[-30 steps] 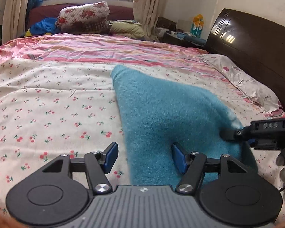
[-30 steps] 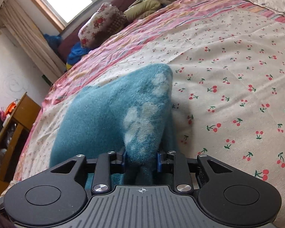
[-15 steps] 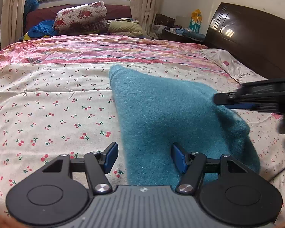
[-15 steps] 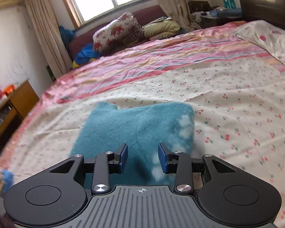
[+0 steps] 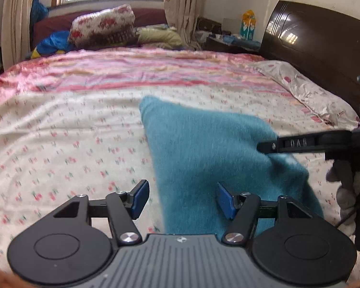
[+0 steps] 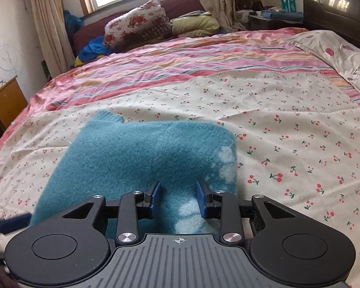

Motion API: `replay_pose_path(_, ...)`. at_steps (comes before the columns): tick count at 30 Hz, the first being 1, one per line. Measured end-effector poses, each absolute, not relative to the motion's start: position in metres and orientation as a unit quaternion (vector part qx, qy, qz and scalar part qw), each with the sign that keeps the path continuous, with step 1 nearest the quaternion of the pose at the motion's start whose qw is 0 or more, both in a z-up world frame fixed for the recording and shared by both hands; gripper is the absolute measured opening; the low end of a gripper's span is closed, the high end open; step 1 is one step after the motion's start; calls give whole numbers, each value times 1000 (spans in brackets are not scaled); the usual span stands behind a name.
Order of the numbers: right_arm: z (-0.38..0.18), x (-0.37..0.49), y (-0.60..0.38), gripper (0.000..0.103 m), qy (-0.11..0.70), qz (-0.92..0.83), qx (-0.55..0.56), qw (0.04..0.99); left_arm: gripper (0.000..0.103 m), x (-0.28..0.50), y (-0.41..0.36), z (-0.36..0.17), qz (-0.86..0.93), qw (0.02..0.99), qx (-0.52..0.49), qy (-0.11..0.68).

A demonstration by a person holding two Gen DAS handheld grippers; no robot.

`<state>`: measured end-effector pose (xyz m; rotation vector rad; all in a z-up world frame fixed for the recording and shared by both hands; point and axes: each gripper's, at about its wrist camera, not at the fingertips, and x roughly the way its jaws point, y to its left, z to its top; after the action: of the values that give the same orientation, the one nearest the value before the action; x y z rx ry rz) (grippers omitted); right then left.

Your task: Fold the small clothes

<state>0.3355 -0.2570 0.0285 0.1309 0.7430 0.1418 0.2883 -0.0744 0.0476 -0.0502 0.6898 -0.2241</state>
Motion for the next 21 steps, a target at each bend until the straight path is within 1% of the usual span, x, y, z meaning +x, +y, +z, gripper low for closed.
replay_pose_path(1,31,334,-257,32,362,70,65,927,68,290,-74,52,-107,937,-22,332)
replay_pose_path(5,39,328,-262,35,355,73,79,929,68,306,-75,60,-97,939,-8,330)
replay_pose_path(7,42,323,-263,41,349,74,72,931,68,315,-78,59,-93,938,1,335)
replay_pose_path(9,44,321,-264,43,343,74,62,934,68,322,-82,56,-94,936,5,338)
replay_pose_path(13,36,324,-264,43,351,59,34,934,69,330,-92,52,-96,936,11,339)
replay_pose_path(17,24,330,-270,45,362,57,44,929,69,335,-101,46,-96,934,28,343)
replay_pose_path(19,19,333,-275,54,367,55,58,927,69,336,-103,46,-96,933,31,344)
replay_pose_path(21,13,335,-287,55,376,59,96,920,69,337,-103,45,-96,933,29,346)
